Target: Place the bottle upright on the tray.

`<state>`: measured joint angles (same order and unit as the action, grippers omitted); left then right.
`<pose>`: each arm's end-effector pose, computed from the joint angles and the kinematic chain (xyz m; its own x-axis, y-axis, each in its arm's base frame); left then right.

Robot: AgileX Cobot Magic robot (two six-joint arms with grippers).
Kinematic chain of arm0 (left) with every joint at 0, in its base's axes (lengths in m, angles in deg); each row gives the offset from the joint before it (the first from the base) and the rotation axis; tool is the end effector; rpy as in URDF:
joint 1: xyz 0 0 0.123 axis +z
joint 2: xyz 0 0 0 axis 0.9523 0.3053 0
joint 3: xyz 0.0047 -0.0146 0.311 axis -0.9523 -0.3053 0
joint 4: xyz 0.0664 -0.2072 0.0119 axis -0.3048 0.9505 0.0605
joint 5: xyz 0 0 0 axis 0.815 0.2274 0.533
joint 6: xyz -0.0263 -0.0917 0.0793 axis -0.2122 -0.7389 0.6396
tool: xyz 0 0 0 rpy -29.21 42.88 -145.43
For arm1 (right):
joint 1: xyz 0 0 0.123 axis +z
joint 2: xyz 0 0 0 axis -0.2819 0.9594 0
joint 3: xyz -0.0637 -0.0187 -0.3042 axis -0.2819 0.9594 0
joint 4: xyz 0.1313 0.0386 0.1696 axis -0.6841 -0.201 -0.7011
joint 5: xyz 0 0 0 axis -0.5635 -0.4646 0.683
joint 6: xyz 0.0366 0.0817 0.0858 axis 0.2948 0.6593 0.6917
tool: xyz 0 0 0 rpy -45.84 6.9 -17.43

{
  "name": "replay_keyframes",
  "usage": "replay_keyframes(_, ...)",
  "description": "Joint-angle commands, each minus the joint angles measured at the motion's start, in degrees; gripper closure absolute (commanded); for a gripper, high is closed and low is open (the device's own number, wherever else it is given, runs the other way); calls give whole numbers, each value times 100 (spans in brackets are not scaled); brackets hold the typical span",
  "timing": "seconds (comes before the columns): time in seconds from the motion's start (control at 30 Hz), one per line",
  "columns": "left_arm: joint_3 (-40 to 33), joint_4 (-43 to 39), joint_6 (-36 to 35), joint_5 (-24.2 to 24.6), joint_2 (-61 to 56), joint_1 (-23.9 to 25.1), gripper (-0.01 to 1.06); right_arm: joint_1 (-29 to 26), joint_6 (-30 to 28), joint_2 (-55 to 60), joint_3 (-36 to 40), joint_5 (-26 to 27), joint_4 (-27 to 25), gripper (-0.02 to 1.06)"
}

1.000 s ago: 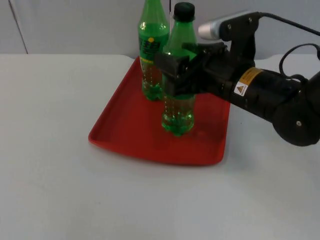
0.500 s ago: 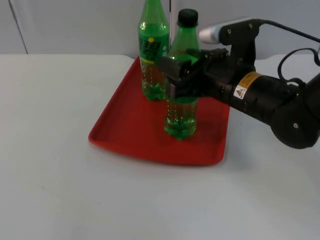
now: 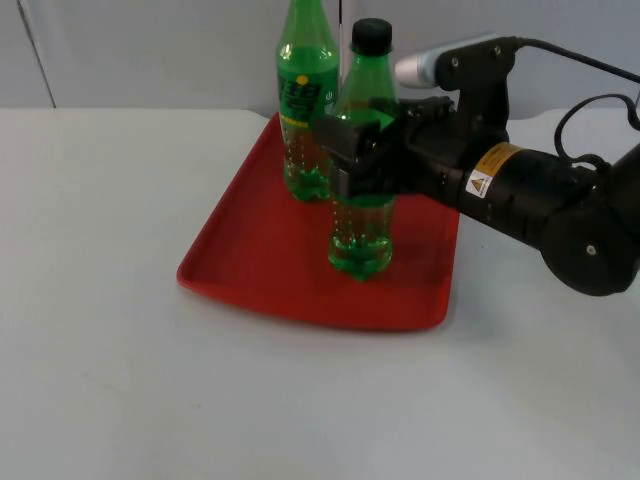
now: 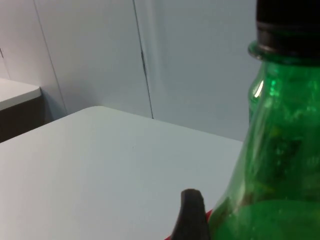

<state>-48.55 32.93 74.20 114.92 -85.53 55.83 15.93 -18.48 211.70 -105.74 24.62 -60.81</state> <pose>-0.0319 0.0081 0.2442 -0.4414 0.1711 -0.8808 0.3085 0.9508 0.0301 0.3793 0.2673 0.1635 -0.0791 0.0239 -0.9966 -0.6793 0.7304 0.0714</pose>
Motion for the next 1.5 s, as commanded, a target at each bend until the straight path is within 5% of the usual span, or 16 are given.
replay_keyframes(0.0,-28,-28,-48,-11,-17,-9,12,29,-40,-10,15,-202,103,72)
replay_keyframes(0.13,-28,-28,-48,-11,-17,-9,12,29,-40,-10,15,-202,45,33)
replay_keyframes(0.27,-28,-28,-48,-11,-17,-9,12,29,-40,-10,15,-202,-62,19)
replay_keyframes(0.83,-28,-28,-48,-11,-17,-9,12,29,105,-10,15,-202,-62,18)
replay_keyframes(1.03,-28,-28,-48,-11,-17,-9,12,29,103,-10,15,-202,-62,-1)
replay_keyframes(1.23,-28,-28,-48,-11,-17,-9,12,29,112,-10,15,-246,-62,-1)
replay_keyframes(1.47,-28,-28,-48,-11,-17,-9,12,29,231,-284,15,-928,279,-1)
